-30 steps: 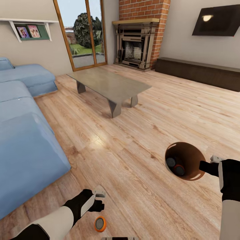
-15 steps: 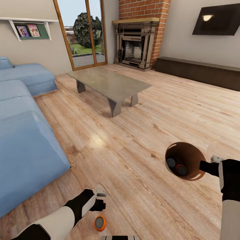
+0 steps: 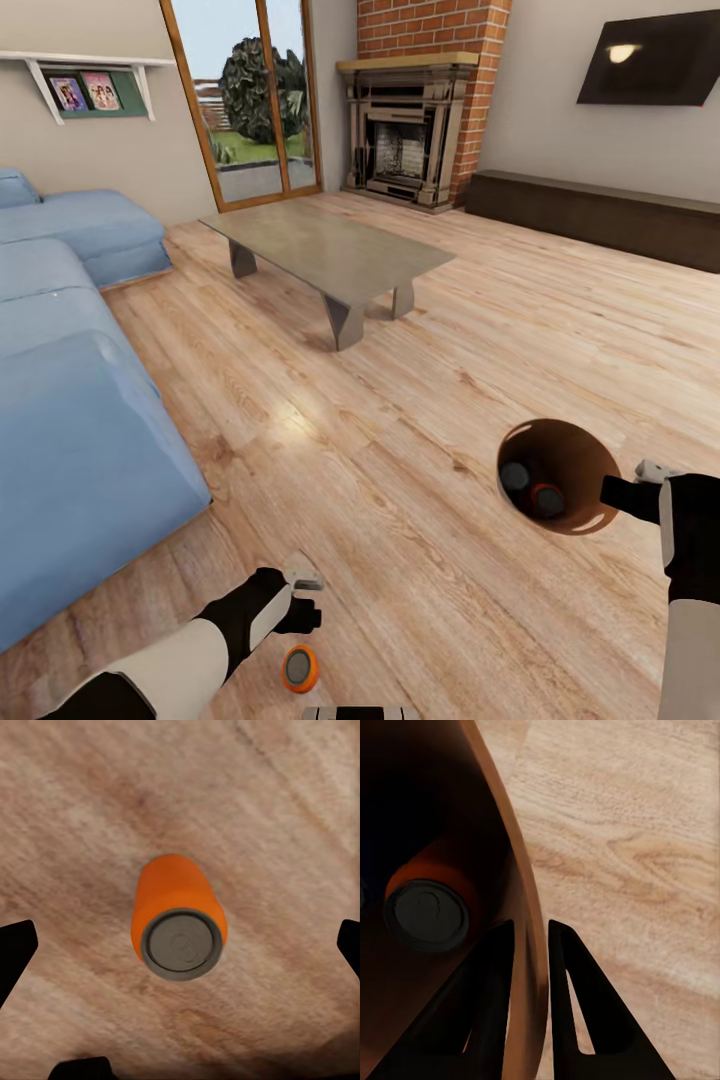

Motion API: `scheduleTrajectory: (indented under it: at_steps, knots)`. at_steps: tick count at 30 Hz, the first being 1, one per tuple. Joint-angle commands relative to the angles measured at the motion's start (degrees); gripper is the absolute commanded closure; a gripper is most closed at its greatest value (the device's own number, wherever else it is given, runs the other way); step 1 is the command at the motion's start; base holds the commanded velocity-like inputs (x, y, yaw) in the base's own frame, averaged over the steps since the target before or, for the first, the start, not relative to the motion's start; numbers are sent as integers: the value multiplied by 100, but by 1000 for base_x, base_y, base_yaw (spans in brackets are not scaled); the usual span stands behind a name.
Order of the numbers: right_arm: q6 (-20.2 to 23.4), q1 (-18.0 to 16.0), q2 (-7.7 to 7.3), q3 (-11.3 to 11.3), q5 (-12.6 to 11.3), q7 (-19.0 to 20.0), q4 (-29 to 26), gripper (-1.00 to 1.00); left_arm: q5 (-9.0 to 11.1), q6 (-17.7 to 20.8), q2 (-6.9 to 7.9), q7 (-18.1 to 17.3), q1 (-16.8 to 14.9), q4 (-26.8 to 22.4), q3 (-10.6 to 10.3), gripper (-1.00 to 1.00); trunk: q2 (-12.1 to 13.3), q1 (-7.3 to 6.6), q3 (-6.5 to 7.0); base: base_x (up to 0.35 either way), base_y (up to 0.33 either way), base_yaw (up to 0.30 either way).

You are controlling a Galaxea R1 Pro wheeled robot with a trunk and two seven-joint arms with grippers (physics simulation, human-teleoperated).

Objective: Put the three can of soda from the living room inside the tash can in the kitchen.

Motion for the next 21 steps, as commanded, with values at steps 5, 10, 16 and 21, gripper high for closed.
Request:
scheduleTrajectory:
  at_steps: [5, 10, 16, 21]
  knots:
    - [7, -3, 5, 9, -101, 25, -29, 100, 0, 0, -4, -7, 0, 0, 0, -100, -202, 110, -90, 0, 0, 0]
    - [7, -3, 16, 18, -108, 25, -38, 100, 0, -7, -5, -8, 0, 6, 0, -100, -403, 220, -179, 0, 0, 0]
    - [7, -3, 19, 19, -110, 25, -66, 100, 0, -9, -12, -9, 4, 4, 0, -100, -403, 220, -179, 0, 0, 0]
    - [7, -3, 24, 19, -110, 25, -129, 100, 0, -9, -20, -9, 8, 1, 0, -100, -403, 220, -179, 0, 0, 0]
